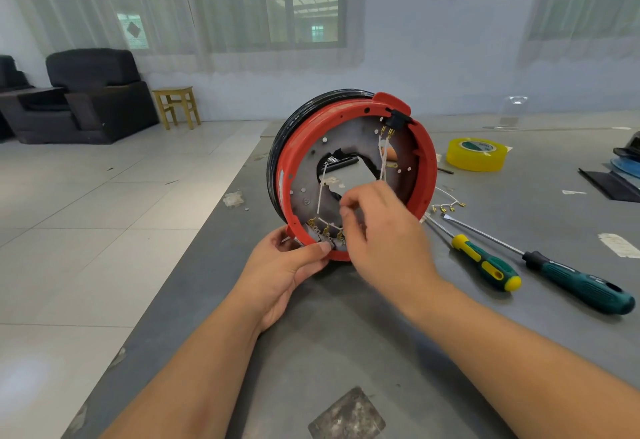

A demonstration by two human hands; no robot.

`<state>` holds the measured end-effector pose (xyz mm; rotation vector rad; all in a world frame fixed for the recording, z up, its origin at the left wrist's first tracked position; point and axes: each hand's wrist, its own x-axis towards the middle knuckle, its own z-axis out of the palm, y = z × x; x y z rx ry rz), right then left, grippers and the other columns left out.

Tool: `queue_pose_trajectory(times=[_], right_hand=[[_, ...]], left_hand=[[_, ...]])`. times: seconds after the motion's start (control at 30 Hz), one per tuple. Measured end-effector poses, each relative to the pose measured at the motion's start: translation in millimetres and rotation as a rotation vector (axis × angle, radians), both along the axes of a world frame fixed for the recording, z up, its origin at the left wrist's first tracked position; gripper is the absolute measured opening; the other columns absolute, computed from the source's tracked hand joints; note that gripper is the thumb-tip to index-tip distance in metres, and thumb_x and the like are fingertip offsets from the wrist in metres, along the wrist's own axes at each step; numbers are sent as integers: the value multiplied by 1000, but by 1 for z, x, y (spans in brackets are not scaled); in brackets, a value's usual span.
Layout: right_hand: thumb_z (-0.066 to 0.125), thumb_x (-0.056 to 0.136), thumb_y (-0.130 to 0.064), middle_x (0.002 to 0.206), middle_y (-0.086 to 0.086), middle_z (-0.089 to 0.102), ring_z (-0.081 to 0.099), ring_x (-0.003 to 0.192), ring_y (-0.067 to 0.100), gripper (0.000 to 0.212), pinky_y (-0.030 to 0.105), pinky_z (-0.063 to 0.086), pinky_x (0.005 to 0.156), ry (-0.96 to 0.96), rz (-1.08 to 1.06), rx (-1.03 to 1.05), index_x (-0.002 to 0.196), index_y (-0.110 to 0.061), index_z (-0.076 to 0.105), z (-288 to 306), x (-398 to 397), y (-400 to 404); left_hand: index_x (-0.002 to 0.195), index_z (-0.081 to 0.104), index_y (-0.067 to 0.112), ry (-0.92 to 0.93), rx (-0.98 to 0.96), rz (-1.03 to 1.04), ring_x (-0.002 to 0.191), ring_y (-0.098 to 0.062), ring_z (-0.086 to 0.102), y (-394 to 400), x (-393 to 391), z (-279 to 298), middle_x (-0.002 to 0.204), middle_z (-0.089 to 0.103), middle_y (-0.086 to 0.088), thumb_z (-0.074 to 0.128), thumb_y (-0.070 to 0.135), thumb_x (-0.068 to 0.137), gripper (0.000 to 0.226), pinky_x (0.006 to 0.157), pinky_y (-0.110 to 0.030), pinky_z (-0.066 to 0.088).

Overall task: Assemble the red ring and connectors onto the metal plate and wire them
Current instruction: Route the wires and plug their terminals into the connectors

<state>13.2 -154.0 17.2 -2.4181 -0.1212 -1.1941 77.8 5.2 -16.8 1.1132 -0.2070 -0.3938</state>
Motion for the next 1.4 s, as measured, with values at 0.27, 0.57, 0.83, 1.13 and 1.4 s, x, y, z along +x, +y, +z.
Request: queue_pose_trajectory(times=[0.27, 0.57, 0.83, 1.13, 1.4], right_hand=[[61, 94, -10, 93, 7, 63, 60, 81, 30, 9, 42, 52, 70, -171, 1, -353, 93, -10, 70, 3, 1, 17], [55, 99, -30, 88, 1, 66, 61, 81, 27, 19, 40, 39, 76, -27, -226, -489, 94, -20, 70, -2, 15, 2], [70, 92, -28, 79, -9, 62, 63, 82, 18, 7, 38, 53, 78, 268, 20, 107, 93, -23, 75, 5, 24, 9], [69, 92, -25, 66, -9, 61, 56, 66, 9, 10, 34, 52, 71, 354, 116, 260, 82, -26, 67, 3, 30, 3], [62, 97, -17, 79, -8, 54, 48, 72, 7, 13, 27, 38, 67, 300, 153, 157, 85, -23, 62, -1, 28, 1]], left_hand=[[118, 69, 2, -50, 1, -39, 92, -30, 76, 1, 0, -1, 103, 75, -18, 84, -9, 68, 53, 79, -35, 64], [128, 63, 1, -18, 7, -8, 103, -37, 77, -1, 3, -3, 113, 77, -21, 89, -6, 61, 72, 83, -38, 64], [131, 62, 0, -41, 17, -36, 105, -36, 76, -1, 3, -5, 115, 76, -22, 88, -8, 65, 72, 89, -43, 64], [128, 64, 2, -24, 45, -32, 108, -37, 75, 0, 3, -4, 116, 74, -20, 90, -4, 63, 70, 90, -43, 64], [125, 64, 6, -33, 39, -51, 102, -32, 77, 1, 2, -1, 98, 79, -9, 89, -3, 60, 70, 80, -34, 64]])
